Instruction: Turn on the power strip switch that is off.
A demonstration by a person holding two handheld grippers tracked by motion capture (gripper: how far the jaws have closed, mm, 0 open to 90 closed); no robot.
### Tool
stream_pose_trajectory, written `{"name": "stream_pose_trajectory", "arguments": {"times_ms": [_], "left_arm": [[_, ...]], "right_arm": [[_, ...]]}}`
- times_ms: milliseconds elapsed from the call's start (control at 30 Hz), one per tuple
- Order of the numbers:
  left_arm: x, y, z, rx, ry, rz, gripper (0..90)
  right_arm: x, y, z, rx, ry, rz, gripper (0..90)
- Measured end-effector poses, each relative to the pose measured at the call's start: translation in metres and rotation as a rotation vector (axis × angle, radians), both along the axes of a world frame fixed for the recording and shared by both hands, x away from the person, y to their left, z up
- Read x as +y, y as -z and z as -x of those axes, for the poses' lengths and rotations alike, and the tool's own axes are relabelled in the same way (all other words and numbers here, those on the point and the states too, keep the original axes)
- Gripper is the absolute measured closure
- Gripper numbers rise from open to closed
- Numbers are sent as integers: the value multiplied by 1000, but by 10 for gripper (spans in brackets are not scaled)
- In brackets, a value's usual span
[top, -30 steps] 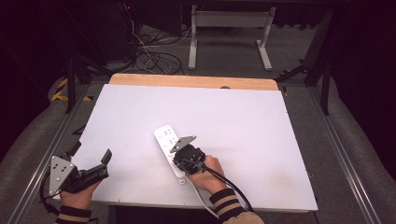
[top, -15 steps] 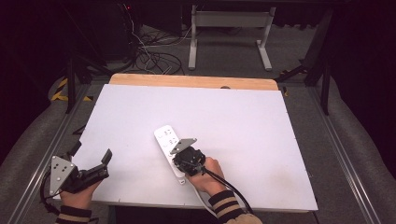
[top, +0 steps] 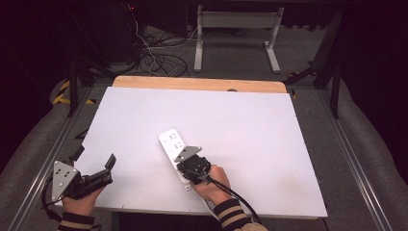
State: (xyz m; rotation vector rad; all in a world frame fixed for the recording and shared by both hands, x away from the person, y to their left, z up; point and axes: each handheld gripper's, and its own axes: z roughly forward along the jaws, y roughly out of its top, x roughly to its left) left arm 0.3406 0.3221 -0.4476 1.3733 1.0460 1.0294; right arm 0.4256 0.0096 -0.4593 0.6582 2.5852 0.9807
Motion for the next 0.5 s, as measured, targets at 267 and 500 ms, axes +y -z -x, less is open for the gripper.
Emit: {"name": "stream_pose_trajectory", "arguments": {"times_ms": [267,500], "left_arm": [[2,0,1,1,-5,7,0],[1,0,1,0,-3,0,0]], "right_arm": [[-1,0,-3,28,5,-23,900],[-1,1,-2,26,10,-26,900]]}}
